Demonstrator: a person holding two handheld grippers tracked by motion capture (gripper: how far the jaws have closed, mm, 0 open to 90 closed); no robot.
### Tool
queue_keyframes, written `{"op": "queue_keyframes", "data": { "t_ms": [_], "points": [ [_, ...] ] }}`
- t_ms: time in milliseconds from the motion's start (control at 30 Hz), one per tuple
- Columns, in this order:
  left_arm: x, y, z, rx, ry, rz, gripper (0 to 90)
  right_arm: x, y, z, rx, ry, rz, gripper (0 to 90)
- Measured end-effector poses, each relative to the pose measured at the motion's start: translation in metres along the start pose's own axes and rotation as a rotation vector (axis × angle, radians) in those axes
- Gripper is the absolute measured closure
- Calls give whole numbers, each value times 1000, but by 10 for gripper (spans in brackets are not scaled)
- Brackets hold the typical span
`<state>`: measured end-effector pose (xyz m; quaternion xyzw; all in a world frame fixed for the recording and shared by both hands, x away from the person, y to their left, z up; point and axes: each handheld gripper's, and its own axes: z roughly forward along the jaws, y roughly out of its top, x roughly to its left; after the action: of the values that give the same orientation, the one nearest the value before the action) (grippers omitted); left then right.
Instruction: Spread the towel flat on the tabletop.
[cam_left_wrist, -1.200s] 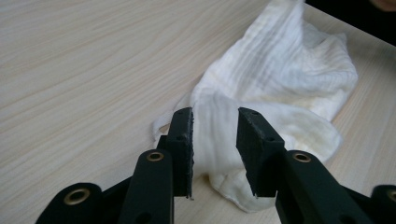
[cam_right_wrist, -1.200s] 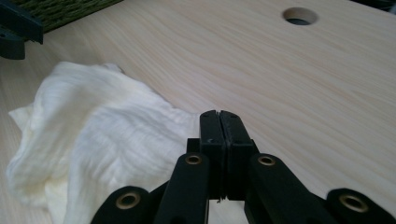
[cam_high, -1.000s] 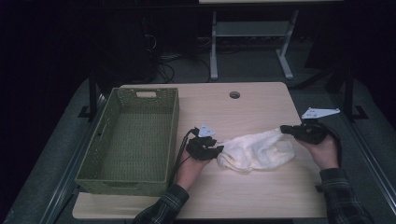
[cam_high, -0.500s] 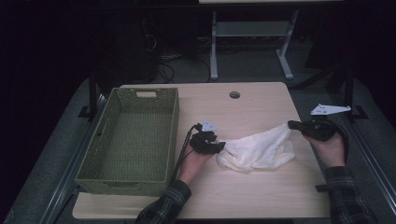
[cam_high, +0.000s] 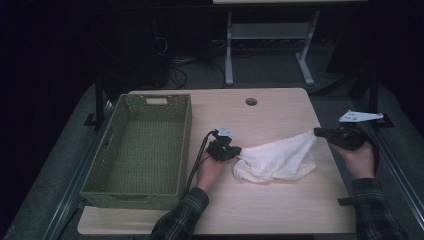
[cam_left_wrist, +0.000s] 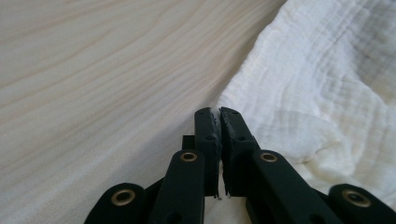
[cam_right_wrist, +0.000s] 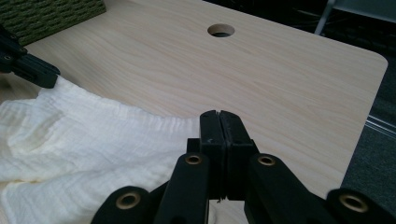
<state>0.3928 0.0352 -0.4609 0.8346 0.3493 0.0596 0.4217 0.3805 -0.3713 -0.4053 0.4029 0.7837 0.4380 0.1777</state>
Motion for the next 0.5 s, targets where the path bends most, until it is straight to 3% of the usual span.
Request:
{"op": "queue_keyframes", "data": {
  "t_ms": [367, 500],
  "points": [
    [-19, 31, -73, -192, 81, 15, 868, 5, 11, -14, -45, -6, -15, 888],
    [-25, 42, -87, -204, 158, 54, 867, 9, 18, -21, -70, 1, -26, 887]
  ]
}}
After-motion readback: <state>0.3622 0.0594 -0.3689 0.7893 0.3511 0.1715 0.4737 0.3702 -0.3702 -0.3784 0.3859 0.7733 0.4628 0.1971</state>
